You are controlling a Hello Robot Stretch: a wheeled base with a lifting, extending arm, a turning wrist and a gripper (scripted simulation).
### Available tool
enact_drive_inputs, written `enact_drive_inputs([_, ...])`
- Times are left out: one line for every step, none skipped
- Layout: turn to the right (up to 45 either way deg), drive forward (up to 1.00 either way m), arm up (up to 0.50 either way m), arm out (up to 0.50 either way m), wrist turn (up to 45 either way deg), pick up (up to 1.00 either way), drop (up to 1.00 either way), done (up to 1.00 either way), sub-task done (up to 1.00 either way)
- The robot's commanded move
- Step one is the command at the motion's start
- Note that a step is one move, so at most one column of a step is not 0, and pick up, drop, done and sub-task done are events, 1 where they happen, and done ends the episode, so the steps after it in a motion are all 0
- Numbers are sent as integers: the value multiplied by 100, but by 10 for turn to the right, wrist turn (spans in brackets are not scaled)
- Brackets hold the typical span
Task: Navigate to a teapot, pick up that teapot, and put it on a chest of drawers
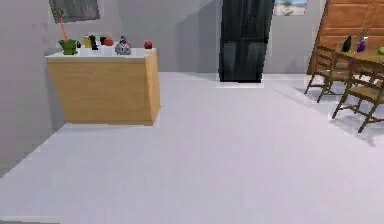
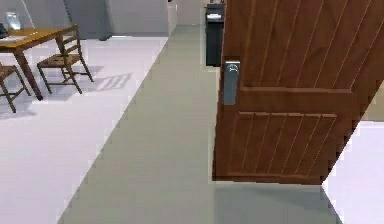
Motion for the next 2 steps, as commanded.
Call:
enact_drive_inputs([0, 100, 0, 0, 0, 0, 0, 0, 0])
enact_drive_inputs([-30, 0, 0, 0, 0, 0, 0, 0, 0])
